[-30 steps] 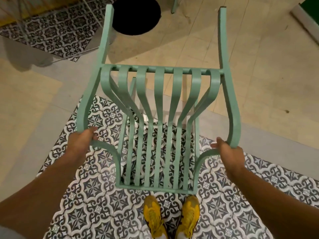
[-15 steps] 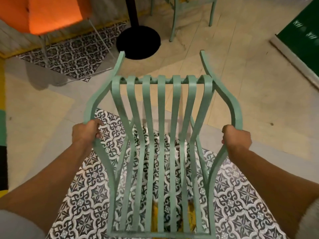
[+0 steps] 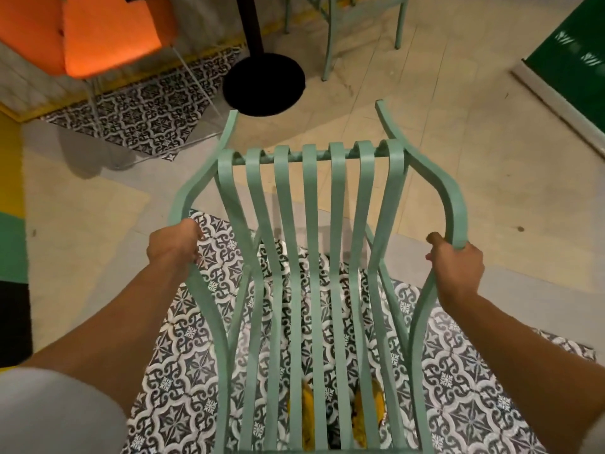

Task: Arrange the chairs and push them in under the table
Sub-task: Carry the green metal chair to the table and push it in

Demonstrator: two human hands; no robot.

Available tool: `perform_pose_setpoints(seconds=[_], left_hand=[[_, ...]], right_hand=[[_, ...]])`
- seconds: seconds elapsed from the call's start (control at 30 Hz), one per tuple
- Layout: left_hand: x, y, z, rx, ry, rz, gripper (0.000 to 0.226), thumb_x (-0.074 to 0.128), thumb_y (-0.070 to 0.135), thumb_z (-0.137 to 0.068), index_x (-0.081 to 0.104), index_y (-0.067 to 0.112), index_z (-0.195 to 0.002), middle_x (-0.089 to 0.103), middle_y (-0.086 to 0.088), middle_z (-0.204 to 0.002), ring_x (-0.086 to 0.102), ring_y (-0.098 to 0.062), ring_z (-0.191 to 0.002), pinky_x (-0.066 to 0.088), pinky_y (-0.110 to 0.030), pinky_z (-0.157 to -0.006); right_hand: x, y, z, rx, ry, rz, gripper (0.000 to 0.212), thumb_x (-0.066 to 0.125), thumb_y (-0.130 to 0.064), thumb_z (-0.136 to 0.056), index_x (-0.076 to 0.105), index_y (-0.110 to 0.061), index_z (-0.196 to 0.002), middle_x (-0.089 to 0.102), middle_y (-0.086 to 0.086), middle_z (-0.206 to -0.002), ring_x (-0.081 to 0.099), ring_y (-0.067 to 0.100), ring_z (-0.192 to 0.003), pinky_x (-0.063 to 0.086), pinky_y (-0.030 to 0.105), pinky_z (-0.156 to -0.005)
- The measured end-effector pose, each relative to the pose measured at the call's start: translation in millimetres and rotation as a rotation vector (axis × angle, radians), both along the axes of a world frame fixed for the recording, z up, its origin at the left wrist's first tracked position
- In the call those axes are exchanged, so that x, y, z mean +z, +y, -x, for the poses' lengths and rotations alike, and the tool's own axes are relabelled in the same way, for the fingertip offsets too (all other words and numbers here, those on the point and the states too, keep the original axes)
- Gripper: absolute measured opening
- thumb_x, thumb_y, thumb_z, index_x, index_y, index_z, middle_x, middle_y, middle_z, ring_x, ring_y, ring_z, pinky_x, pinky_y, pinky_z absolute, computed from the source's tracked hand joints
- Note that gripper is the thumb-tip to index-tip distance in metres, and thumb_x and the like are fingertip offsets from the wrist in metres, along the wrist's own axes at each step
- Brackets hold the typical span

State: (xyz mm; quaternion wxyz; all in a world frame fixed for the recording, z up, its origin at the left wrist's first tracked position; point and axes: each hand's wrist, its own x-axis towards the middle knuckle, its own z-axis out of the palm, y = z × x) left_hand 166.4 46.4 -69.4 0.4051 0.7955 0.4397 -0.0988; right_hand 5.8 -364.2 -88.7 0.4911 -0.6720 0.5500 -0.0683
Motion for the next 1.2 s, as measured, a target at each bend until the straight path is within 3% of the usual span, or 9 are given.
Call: perform_pose_setpoints(seconds=[0.17,0.3,0.5,0.6,0.73,0.87,0.97,1.13,1.2], left_hand=[[-2.6,4.2,-12.6,-0.028,0.003,-0.009,0.027,0.069,0.02,-0.074,0.071,0.004,-0.096,0.069,-0.009,-0.072,0.059,-0.023,-0.052,0.047,-0.028,-0.051],[-9.2,7.7,-13.2,-0.008,-0.048,0.032,0.029,0.072,0.017,-0.07,0.07,0.009,-0.097,0.06,-0.005,-0.066,0.053,-0.02,-0.048,0.042,-0.027,-0.049],[-21.3,13.1,12.1,-0.063,-0.361,0.284,0.036,0.088,0.051,-0.071,0.074,0.021,-0.086,0.062,0.006,-0.059,0.055,-0.013,-0.053,0.045,-0.028,-0.056],[-63.0,19.5,57.7,-0.103,-0.201,0.239,0.044,0.087,0.06,-0.078,0.072,0.019,-0.075,0.072,-0.001,-0.073,0.061,-0.017,-0.067,0.05,-0.034,-0.069],[-110.8,25.2,80.7,-0.054,0.039,0.175,0.039,0.085,0.037,-0.089,0.073,0.001,-0.099,0.072,-0.01,-0.086,0.066,-0.027,-0.081,0.058,-0.047,-0.095],[-116.2,28.8,69.3,-0.071,0.083,0.145,0.034,0.084,0.03,-0.083,0.073,0.002,-0.1,0.071,-0.009,-0.079,0.068,-0.027,-0.076,0.058,-0.038,-0.077],[-111.9,27.5,70.9,-0.049,0.097,0.077,0.035,0.084,0.03,-0.08,0.075,0.003,-0.099,0.071,-0.008,-0.075,0.061,-0.02,-0.062,0.044,-0.028,-0.057],[-87.4,25.0,84.3,-0.08,0.163,0.011,0.045,0.081,0.032,-0.083,0.075,-0.003,-0.111,0.077,-0.017,-0.098,0.067,-0.028,-0.078,0.057,-0.037,-0.075],[-74.2,24.4,93.0,-0.1,0.19,-0.021,0.046,0.078,0.034,-0.084,0.075,-0.003,-0.11,0.076,-0.017,-0.095,0.07,-0.03,-0.078,0.058,-0.037,-0.069]], right_hand=[[-46.7,8.6,31.4,0.044,0.168,-0.167,0.032,0.073,-0.033,-0.089,0.078,-0.002,-0.096,0.08,0.014,-0.093,0.072,0.035,-0.092,0.053,0.042,-0.086],[-61.7,7.4,29.3,0.048,0.23,-0.194,0.05,0.066,-0.033,-0.082,0.069,0.001,-0.119,0.077,0.021,-0.103,0.071,0.038,-0.091,0.052,0.04,-0.074],[-63.1,1.8,13.0,0.015,0.221,-0.145,0.048,0.065,-0.031,-0.08,0.069,-0.001,-0.117,0.076,0.021,-0.105,0.073,0.038,-0.089,0.059,0.044,-0.075],[-65.3,0.2,9.3,-0.007,0.225,-0.148,0.049,0.065,-0.03,-0.081,0.067,-0.002,-0.12,0.075,0.02,-0.109,0.074,0.041,-0.098,0.059,0.044,-0.076],[-68.3,-0.1,8.4,-0.023,0.246,-0.132,0.049,0.065,-0.03,-0.082,0.067,-0.001,-0.121,0.075,0.02,-0.111,0.074,0.041,-0.099,0.062,0.046,-0.081],[-67.8,-1.7,4.7,-0.027,0.24,-0.124,0.054,0.064,-0.032,-0.08,0.068,-0.001,-0.124,0.076,0.021,-0.115,0.075,0.043,-0.103,0.064,0.051,-0.088],[-60.6,-3.5,2.9,-0.031,0.244,-0.116,0.054,0.062,-0.032,-0.08,0.069,0.0,-0.123,0.076,0.022,-0.116,0.075,0.044,-0.104,0.064,0.052,-0.091],[-38.8,-6.0,14.3,-0.026,0.296,-0.101,0.053,0.06,-0.034,-0.083,0.068,0.0,-0.123,0.075,0.021,-0.115,0.074,0.042,-0.101,0.064,0.05,-0.089],[-25.9,-5.6,20.7,-0.013,0.324,-0.09,0.054,0.059,-0.036,-0.084,0.067,0.0,-0.124,0.074,0.021,-0.114,0.073,0.043,-0.1,0.064,0.049,-0.09]])
